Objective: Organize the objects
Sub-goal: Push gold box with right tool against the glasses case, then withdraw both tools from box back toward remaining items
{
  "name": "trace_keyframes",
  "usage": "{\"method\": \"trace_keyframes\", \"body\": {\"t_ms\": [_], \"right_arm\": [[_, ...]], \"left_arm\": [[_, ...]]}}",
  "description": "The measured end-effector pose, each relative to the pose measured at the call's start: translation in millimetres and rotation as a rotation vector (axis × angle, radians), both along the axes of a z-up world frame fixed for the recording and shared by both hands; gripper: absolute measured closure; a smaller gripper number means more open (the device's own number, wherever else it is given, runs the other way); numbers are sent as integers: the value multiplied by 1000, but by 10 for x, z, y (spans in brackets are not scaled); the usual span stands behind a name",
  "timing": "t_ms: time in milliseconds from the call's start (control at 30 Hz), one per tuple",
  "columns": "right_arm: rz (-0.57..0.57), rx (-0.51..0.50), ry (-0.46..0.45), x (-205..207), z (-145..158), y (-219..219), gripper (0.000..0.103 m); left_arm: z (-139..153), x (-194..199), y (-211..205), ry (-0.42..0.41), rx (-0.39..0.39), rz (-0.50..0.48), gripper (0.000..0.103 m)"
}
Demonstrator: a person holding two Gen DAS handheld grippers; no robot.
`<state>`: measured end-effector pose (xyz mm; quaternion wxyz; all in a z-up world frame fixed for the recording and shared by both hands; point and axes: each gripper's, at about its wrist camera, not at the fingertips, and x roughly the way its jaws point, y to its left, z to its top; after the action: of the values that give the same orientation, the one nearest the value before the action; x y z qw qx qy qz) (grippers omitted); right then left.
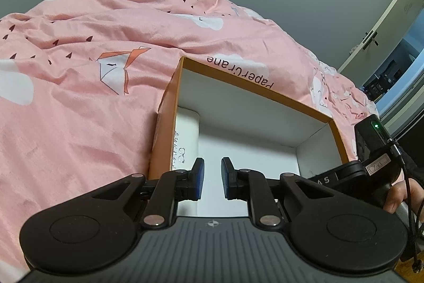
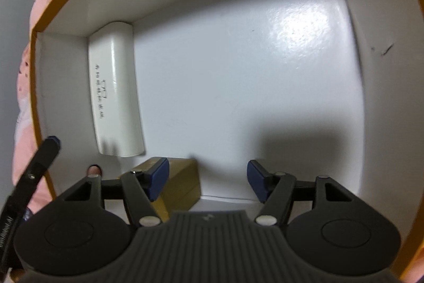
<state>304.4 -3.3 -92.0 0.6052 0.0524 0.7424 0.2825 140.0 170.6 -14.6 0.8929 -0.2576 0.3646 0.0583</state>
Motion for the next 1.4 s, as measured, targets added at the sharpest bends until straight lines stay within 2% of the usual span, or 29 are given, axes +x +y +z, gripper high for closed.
{"method": "trace_keyframes", "body": {"t_ms": [67, 200, 567, 633, 900, 1000, 1167, 1200, 1233, 1333, 1400], "right_arm": [[-21, 42, 52, -16, -39, 20, 41], [-40, 87, 78, -87, -23, 124, 59], [-145, 166, 147, -178, -52, 298, 65], [-154, 184, 154, -215, -55, 342, 71], [-159, 214, 92, -260, -19, 385, 74], [-134, 203, -11, -309, 119, 323, 71], [-90, 265, -189, -467, 495, 102, 69], [-80, 274, -241, -521, 582, 38, 66], [-73, 282, -285, -591, 608, -23, 59], [-53, 300, -429, -805, 840, -291, 58], [-49, 297, -527, -949, 1108, -485, 58]], "left_arm": [[0, 0, -1, -1, 1, 2, 84], [0, 1, 1, -1, 0, 3, 84], [7, -8, 19, -6, -4, 7, 84], [7, -8, 19, -7, -3, 7, 84], [33, -35, -11, -8, 34, 12, 84], [128, -85, -57, -33, 77, 14, 84], [355, -230, -211, -95, 182, -16, 84], [404, -285, -262, -114, 217, -33, 84], [434, -337, -303, -128, 250, -50, 84], [510, -580, -426, -168, 378, -108, 84], [536, -778, -465, -182, 471, -148, 83]]}}
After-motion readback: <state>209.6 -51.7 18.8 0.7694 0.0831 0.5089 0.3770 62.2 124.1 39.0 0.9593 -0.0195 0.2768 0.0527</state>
